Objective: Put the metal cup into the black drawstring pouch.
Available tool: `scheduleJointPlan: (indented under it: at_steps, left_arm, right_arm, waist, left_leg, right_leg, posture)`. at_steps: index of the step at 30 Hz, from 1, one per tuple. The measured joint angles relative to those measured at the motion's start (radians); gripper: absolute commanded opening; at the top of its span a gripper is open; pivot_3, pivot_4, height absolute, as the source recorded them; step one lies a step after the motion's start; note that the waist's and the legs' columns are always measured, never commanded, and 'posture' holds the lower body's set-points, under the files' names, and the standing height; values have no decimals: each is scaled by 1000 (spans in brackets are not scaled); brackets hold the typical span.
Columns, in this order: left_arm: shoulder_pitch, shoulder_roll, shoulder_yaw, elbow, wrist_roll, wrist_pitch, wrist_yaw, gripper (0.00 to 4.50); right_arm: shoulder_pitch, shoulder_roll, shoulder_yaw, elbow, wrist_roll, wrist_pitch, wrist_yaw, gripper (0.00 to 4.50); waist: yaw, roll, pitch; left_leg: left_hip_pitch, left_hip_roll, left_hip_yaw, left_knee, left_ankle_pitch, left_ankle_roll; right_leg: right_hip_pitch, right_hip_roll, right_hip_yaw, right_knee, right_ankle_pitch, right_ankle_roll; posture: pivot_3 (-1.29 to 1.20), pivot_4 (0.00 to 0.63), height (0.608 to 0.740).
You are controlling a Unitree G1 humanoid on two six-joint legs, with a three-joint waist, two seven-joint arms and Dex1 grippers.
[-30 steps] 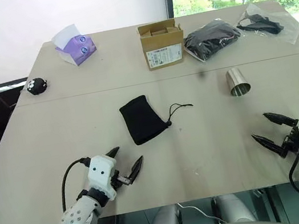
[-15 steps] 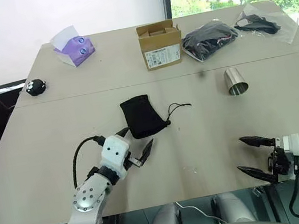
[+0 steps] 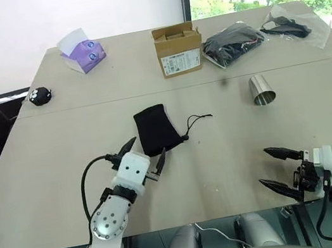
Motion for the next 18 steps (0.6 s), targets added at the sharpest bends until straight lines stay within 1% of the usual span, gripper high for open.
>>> scheduleJointPlan:
  at_steps: [2,5,13,18]
  left_arm:
    - [23,-13,0,0,9,0,12,4472]
    - [26,-6,11,3,22,-1,19,4472]
    - [-34,0,32,46,46,0,36,4472]
    - [-69,-4,45,99,43,39,44,4472]
  right_arm:
    - [2,2,0,0,0,0,-5,4500]
    - [3,3,0,0,0,0,-7,4500]
    - [15,12,0,0,-2,-12,-14,4500]
    - [28,13,0,0,-3,-15,-28,4500]
  waist:
    - [1,0,0]
    - [4,0,0]
    - [2,0,0]
    - [1,0,0]
  left_leg:
    - [0,0,0,0,0,0]
    - [0,0,0,0,0,0]
    - [0,0,0,0,0,0]
    - [0,0,0,0,0,0]
  right_leg:
    - [0,0,0,0,0,0]
    - [0,0,-1,0,0,0]
    - [0,0,-1,0,0,0]
    - [0,0,-1,1,0,0]
  posture:
    - [0,150,740]
    - [0,150,740]
    - [0,150,740]
    - [0,150,740]
